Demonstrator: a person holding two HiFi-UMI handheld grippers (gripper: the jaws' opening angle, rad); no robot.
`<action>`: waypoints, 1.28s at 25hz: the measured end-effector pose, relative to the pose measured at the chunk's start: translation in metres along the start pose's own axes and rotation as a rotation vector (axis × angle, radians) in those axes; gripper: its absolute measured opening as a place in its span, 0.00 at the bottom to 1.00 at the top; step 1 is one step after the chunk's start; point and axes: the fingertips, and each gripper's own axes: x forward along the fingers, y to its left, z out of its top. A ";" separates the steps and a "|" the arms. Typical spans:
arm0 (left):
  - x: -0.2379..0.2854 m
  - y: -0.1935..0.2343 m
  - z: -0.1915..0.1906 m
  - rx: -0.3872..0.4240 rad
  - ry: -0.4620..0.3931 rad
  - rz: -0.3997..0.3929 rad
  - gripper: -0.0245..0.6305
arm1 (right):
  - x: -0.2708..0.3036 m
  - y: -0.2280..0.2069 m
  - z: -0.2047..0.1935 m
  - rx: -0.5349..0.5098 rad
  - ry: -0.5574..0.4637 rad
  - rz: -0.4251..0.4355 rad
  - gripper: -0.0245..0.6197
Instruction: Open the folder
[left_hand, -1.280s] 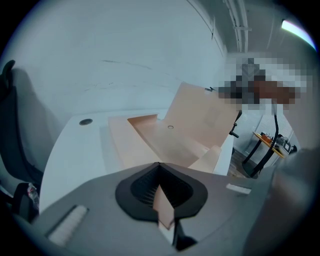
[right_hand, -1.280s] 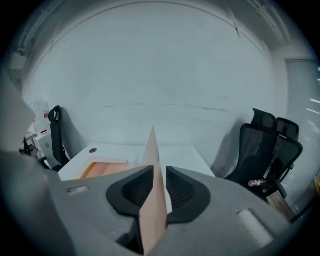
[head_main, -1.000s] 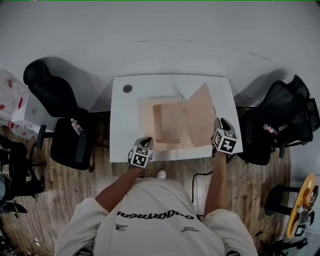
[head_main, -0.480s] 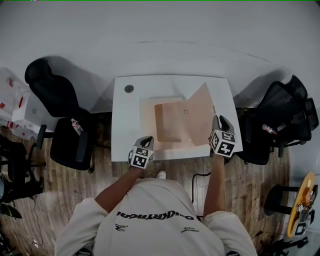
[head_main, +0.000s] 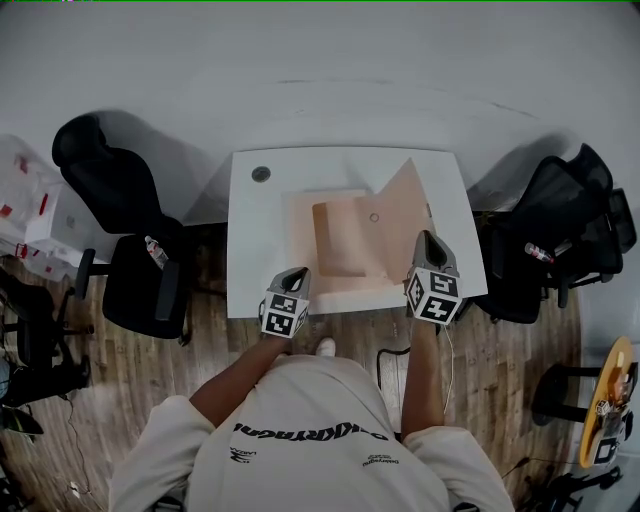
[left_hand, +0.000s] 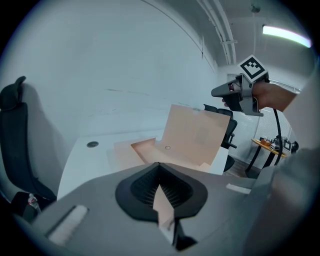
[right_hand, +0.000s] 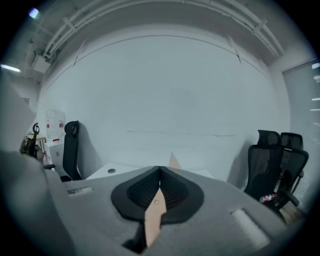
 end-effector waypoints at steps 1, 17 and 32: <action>-0.003 -0.001 0.003 0.000 -0.010 0.001 0.03 | -0.001 0.006 -0.003 0.006 -0.001 0.011 0.04; -0.055 -0.018 0.055 0.034 -0.212 0.010 0.03 | -0.041 0.090 -0.040 0.071 -0.071 0.147 0.04; -0.078 -0.032 0.063 0.084 -0.265 0.010 0.03 | -0.065 0.140 -0.065 0.050 -0.051 0.254 0.04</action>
